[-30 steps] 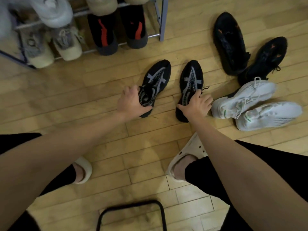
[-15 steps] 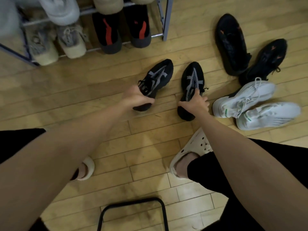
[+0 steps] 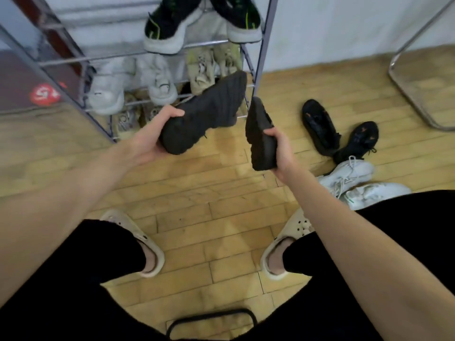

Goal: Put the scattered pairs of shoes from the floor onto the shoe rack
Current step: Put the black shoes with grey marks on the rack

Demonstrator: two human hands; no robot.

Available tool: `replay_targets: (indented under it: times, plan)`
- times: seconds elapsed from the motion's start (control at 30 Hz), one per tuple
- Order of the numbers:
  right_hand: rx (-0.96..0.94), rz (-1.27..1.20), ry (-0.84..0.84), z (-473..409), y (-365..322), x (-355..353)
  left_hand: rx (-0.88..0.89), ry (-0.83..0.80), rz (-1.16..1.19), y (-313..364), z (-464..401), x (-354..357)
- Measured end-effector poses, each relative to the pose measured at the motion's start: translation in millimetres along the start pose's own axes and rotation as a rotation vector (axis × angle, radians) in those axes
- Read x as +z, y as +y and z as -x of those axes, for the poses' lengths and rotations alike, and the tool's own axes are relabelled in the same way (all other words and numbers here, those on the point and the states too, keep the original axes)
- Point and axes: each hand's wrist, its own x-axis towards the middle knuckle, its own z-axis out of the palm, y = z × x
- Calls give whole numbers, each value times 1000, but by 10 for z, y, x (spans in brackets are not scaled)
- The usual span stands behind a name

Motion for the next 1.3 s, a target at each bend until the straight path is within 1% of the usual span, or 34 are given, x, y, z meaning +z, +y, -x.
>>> replay_targets:
  times: [0.07, 0.17, 0.23, 0.3, 0.4, 0.5, 0.57, 0.73, 0.8, 0.87, 0.93, 0.97, 1.13, 1.23, 1.3]
  plan:
    - [-52, -134, -87, 180, -150, 61, 65, 33, 75, 129, 242, -117]
    - [-57, -332, -224, 402, -343, 193, 163, 70, 168, 232, 554, -342]
    - [-46, -418, -260, 524, -412, 331, 209, 96, 225, 241, 733, -525]
    - [-46, -445, -281, 627, -454, 496, 236, 131, 288, 218, 867, -713]
    - [-58, -426, -325, 738, -521, 768, 257, 176, 393, 191, 1042, -945]
    - [-74, -361, -385, 769, -601, 1048, 264, 164, 474, 195, 1170, -1108]
    - [-95, -279, -397, 742, -658, 1231, 250, 185, 523, 227, 1201, -1215]
    - [-165, -42, -383, 623, -868, 1679, 275, 230, 516, 370, 1164, -1443]
    - [-232, 111, -362, 563, -968, 1845, 261, 321, 415, 454, 1065, -1539]
    - [-362, 320, -330, 482, -1065, 2003, 243, 457, 208, 554, 912, -1627]
    - [-480, 432, -315, 394, -1127, 2162, 268, 594, 72, 653, 720, -1679]
    - [-517, 459, -307, 343, -1148, 2244, 286, 638, 28, 700, 610, -1710]
    - [-604, 583, -217, 5, -1178, 2621, 329, 789, -210, 826, -57, -1958]
    - [-702, 722, -162, -187, -1236, 2794, 332, 825, -341, 937, -266, -1905]
    - [-726, 832, -106, -319, -1318, 2904, 347, 865, -469, 1021, -402, -1897]
